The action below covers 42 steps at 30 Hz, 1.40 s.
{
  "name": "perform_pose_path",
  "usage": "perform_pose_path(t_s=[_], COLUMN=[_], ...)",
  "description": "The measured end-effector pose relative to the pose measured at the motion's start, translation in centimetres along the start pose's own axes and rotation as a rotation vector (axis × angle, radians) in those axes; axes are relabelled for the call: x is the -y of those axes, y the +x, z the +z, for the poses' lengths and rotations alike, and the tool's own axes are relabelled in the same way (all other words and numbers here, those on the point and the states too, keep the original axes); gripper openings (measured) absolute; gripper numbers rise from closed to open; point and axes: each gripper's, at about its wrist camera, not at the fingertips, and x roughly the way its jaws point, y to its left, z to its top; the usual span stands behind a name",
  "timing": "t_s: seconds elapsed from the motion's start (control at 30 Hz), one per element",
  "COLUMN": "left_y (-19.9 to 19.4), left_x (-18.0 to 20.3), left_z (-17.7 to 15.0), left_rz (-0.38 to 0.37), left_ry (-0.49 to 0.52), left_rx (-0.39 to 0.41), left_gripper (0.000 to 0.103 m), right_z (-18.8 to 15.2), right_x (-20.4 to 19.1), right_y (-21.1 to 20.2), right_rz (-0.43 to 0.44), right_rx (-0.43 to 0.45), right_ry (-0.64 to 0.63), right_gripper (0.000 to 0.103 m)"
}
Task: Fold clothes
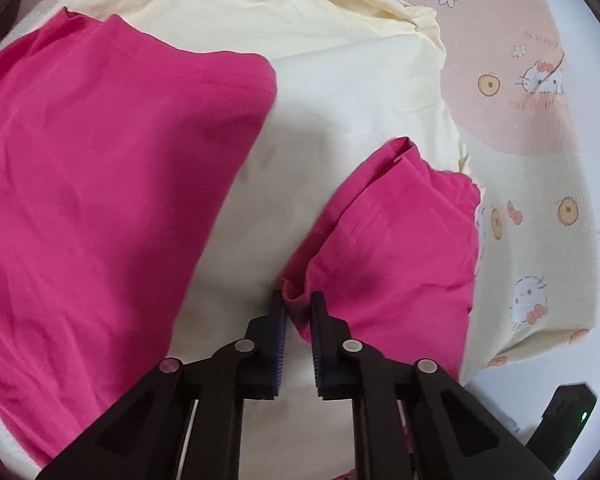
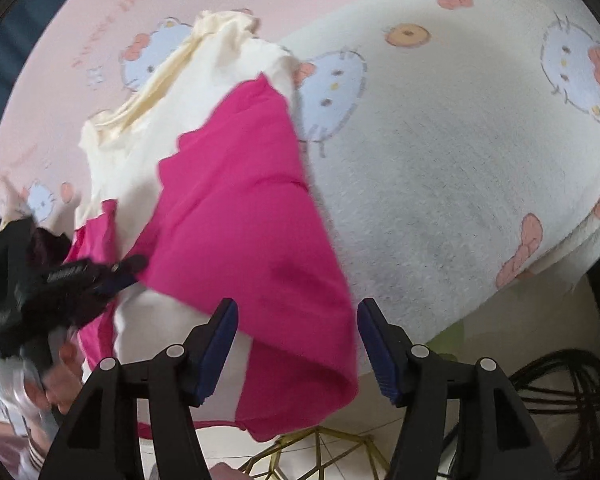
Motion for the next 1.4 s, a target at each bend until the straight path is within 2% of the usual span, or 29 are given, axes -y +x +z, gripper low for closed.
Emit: perform_pose_path(t_s=[0.13, 0.23, 0.3, 0.33, 0.4, 0.47, 0.5, 0.53, 0.6, 0.63, 0.67, 0.77, 0.9, 1.07, 1.23, 1.4], left_y=[-0.3, -0.4, -0.8, -1.2, -2.1, -2.9, -3.4, -3.9, -5.0, -5.8, -6.7, -9.0, -13.0, -19.4, -26.3, -32.8], left_x=[1.0, 1.9, 2.6, 2.7, 2.2, 1.5, 1.4, 1.4, 2.0, 2.0, 2.2, 2.6, 2.4, 2.6, 4.2, 6.3], left_z=[-0.8, -1.2, -1.5, -1.6, -1.4, -1.1, -1.0, -0.9, -0.4, -0.3, 0.0, 1.6, 2.9, 3.9, 3.9, 3.7], left_rz=[0.078, 0.13, 0.156, 0.148, 0.065, 0.012, 0.011, 0.011, 0.069, 0.092, 0.116, 0.173, 0.207, 0.254, 0.308, 0.387], left_ry=[0.084, 0.159, 0.217, 0.219, 0.165, 0.114, 0.107, 0.101, 0.146, 0.171, 0.198, 0.249, 0.28, 0.316, 0.44, 0.573], left_rx=[0.012, 0.005, -0.005, -0.008, -0.051, -0.096, -0.097, -0.098, -0.082, -0.065, -0.04, 0.01, 0.075, 0.167, 0.219, 0.226], left_gripper=[0.007, 0.008, 0.008, 0.008, 0.009, 0.012, 0.012, 0.017, 0.034, 0.048, 0.054, 0.054, 0.054, 0.054, 0.054, 0.054], right_z=[0.0, -0.2, -0.3, -0.4, -0.2, 0.1, 0.3, 0.5, 0.9, 1.2, 1.5, 2.4, 3.6, 6.1, 8.9, 11.4], right_x=[0.5, 0.4, 0.3, 0.3, -0.1, -1.0, -1.4, -1.9, -3.1, -3.7, -4.5, -6.9, -11.2, -16.2, -21.2, -24.8], right_y=[0.4, 1.2, 1.2, 1.1, 0.4, -0.5, -0.9, -1.4, -2.4, -2.8, -3.0, -3.8, -5.5, -9.4, -14.2, -18.0], right_rz=[-0.031, -0.109, -0.087, -0.069, -0.029, -0.013, -0.005, 0.005, 0.033, 0.052, 0.072, 0.12, 0.089, 0.158, 0.09, 0.148], right_rx=[-0.008, -0.038, -0.043, -0.038, -0.016, 0.005, 0.016, 0.026, 0.045, 0.049, 0.049, 0.048, 0.052, 0.066, 0.108, 0.019], right_ry=[0.004, -0.017, -0.016, -0.014, -0.022, -0.053, -0.068, -0.085, -0.12, -0.134, -0.148, -0.199, -0.319, -0.426, -0.55, -0.572], right_gripper=[0.061, 0.061, 0.061, 0.061, 0.061, 0.061, 0.061, 0.061, 0.061, 0.061, 0.061, 0.062, 0.061, 0.062, 0.062, 0.063])
